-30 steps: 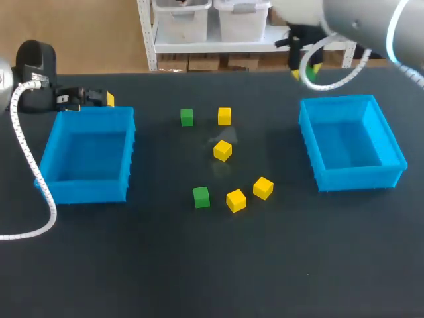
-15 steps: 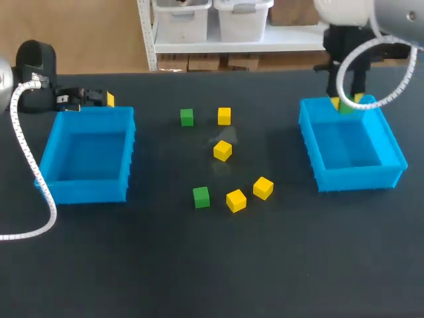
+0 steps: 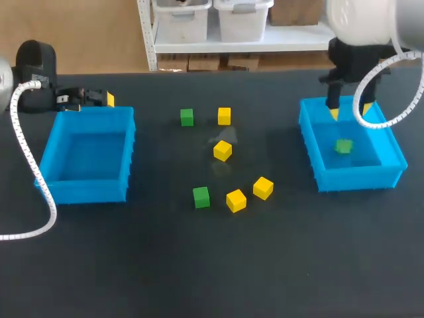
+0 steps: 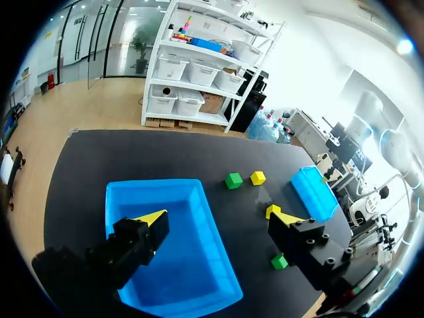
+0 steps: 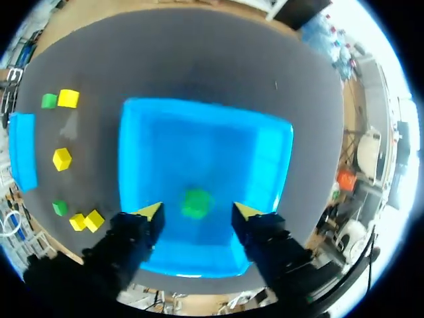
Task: Put the green cubes in the right bin and the yellow cubes in the left bin.
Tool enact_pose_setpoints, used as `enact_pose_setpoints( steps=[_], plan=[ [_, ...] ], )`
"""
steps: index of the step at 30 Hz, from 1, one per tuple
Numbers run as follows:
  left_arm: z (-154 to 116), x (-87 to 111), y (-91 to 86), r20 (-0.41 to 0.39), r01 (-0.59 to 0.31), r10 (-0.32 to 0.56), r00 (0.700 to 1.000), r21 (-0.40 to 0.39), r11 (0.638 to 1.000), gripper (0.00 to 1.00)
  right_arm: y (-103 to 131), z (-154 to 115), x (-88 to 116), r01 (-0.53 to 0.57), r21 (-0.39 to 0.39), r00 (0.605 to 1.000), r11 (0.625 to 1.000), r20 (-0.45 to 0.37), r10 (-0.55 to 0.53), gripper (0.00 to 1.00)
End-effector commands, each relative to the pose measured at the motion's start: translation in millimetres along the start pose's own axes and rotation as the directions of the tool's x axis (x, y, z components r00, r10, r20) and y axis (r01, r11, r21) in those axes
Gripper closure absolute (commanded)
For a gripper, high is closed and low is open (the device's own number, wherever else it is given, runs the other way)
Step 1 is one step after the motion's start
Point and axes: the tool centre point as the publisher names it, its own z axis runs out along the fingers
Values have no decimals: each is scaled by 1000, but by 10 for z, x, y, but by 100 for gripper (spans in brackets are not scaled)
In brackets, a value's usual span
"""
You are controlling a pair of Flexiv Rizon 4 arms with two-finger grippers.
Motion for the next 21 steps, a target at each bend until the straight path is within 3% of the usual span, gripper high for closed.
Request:
enact_pose_setpoints(
  steps=[1,11,21],
  plan=[
    [1,9,19,5,-2,1,1000,8,1000,0,178,-171,-31,56,32,921,998,384,-64,0],
    [1,9,19,5,-2,1,1000,8,1000,0,961,-541,-512,293,88,858,952,414,-302,0],
    [1,9,19,5,-2,1,1000,8,1000,0,1654,-435,-850,453,86,808,887,380,-450,0]
  ],
)
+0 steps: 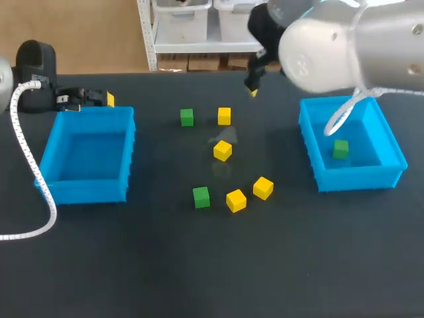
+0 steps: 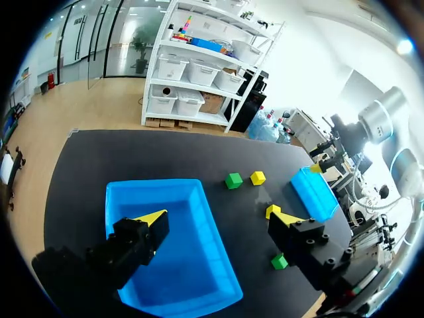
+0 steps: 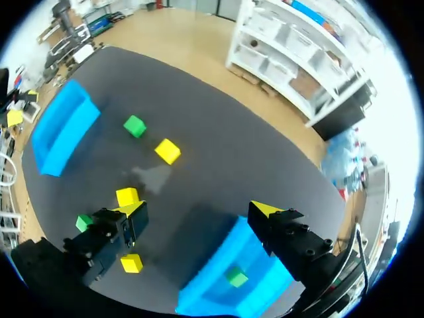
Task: Put the green cubes in the right bin and the yellow cubes in the left bin.
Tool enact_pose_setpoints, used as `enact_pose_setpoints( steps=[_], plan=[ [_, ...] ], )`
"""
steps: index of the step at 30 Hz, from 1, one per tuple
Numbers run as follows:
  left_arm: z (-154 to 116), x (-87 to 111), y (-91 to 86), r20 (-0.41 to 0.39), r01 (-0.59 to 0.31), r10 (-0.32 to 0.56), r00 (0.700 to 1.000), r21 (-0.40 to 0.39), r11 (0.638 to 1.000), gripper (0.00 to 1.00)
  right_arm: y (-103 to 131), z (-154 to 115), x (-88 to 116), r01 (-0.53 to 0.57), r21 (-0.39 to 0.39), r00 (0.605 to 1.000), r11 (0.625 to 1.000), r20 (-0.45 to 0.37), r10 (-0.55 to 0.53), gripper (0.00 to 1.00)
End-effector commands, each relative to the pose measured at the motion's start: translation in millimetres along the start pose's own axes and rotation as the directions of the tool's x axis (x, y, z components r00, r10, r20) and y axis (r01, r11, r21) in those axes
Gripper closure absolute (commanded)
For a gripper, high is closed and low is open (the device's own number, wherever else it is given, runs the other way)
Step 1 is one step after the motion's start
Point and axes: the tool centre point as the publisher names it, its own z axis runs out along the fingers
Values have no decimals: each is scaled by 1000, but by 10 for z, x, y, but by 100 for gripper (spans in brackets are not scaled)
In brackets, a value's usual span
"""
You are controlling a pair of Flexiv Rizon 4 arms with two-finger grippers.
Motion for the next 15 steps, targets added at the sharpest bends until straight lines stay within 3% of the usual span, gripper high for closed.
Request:
enact_pose_setpoints(
  steps=[1,10,15],
  plan=[
    [1,9,19,5,-2,1,1000,8,1000,0,130,190,-178,28,-23,999,999,-33,-28,0],
    [1,9,19,5,-2,1,1000,8,1000,0,466,422,-497,151,-85,987,985,-42,-154,0],
    [1,9,19,5,-2,1,1000,8,1000,0,598,503,-670,288,-98,954,953,-50,-294,0]
  ],
)
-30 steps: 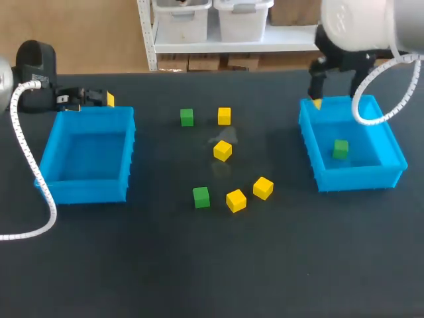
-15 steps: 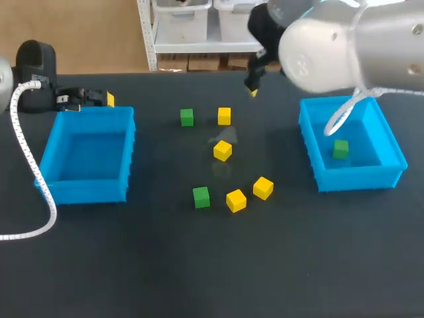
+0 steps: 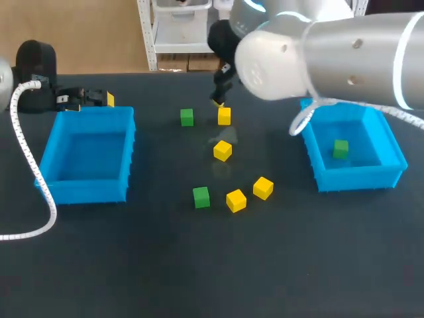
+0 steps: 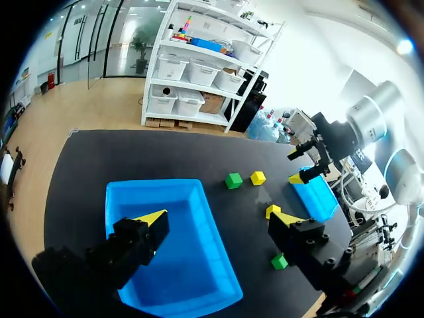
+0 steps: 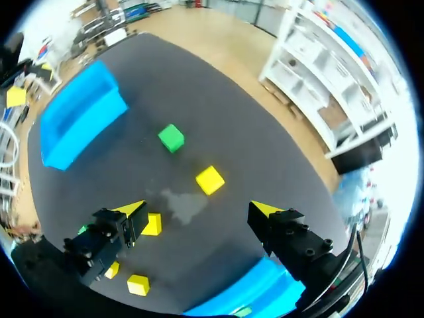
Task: Put the green cubes in the right bin and the yellow cubes in the left bin.
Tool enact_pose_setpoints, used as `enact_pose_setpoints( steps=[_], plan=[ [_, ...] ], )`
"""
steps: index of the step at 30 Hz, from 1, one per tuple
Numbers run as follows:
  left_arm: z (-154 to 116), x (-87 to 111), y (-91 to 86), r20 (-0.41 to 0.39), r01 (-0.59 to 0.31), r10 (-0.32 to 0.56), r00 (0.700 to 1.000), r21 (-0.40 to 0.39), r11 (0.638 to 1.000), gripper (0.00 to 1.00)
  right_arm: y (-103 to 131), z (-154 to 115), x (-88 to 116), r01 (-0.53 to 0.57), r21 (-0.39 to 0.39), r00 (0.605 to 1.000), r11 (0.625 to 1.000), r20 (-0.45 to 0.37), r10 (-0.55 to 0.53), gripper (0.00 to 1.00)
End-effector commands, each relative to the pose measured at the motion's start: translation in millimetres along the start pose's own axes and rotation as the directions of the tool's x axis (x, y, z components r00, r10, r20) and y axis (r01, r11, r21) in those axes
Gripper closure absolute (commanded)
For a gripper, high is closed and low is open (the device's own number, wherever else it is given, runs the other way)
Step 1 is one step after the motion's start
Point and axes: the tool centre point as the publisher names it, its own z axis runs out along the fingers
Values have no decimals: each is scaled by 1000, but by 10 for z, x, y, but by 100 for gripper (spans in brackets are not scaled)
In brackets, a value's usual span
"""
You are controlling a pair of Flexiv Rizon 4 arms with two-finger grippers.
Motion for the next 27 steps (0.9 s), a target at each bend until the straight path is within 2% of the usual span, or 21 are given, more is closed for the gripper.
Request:
enact_pose_setpoints(
  steps=[1,6,12,20,27],
  plan=[
    [1,9,19,5,-2,1,1000,8,1000,0,-12,114,-275,88,-33,993,996,-78,-90,0],
    [1,9,19,5,-2,1,1000,8,1000,0,-3,211,-375,227,-58,967,972,-106,-232,0],
    [1,9,19,5,-2,1,1000,8,1000,0,-15,328,-470,331,-94,932,939,-127,-341,0],
    [1,9,19,5,-2,1,1000,8,1000,0,75,556,-591,429,-173,880,887,-141,-453,0],
    [1,9,19,5,-2,1,1000,8,1000,0,109,751,-671,459,-199,858,866,-154,-490,0]
  ],
)
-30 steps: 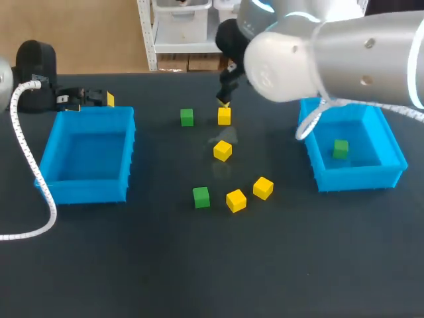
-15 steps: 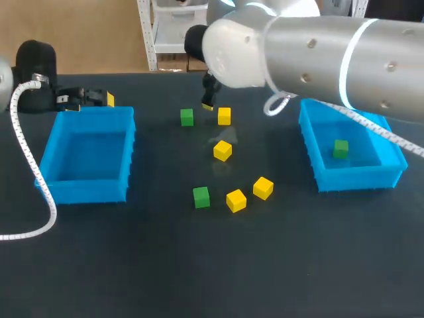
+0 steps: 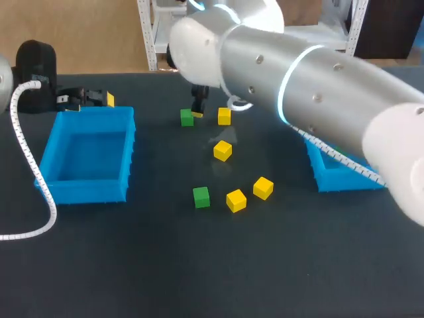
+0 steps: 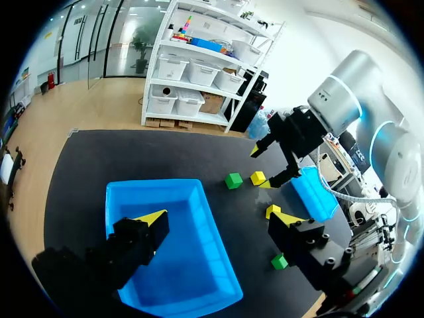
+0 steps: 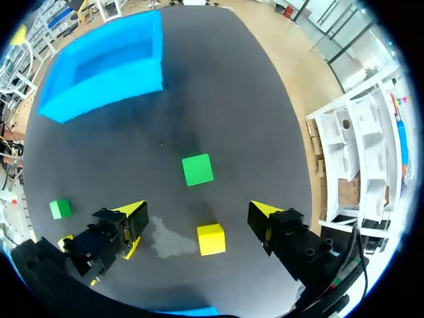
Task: Put the green cubes in the right bin and the yellow cubes in the left bin.
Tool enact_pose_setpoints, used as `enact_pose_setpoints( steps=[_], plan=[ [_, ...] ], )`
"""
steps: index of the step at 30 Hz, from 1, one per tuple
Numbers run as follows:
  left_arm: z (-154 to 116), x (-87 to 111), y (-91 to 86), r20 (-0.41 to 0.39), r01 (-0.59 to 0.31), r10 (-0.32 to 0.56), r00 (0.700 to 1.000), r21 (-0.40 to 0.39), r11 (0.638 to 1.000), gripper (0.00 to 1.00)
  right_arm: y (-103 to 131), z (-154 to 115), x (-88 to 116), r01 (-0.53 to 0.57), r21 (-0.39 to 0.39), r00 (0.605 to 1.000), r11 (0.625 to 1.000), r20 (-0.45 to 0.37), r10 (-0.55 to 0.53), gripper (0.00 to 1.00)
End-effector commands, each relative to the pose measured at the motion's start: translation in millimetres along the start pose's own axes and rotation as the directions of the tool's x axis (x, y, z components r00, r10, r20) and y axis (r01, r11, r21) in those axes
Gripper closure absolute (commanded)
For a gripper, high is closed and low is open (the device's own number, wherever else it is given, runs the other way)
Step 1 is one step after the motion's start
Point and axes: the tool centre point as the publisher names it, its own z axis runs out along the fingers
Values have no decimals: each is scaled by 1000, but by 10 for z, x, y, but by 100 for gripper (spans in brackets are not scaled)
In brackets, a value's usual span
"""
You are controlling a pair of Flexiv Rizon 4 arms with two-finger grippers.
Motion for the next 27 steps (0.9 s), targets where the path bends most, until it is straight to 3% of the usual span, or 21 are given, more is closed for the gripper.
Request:
enact_pose_setpoints(
  steps=[1,27],
  plan=[
    [1,9,19,5,-2,1,1000,8,1000,0,-132,129,-131,0,-109,997,994,-77,-8,0],
    [1,9,19,5,-2,1,1000,8,1000,0,-210,535,-358,61,-201,989,978,-119,-86,0]
  ],
)
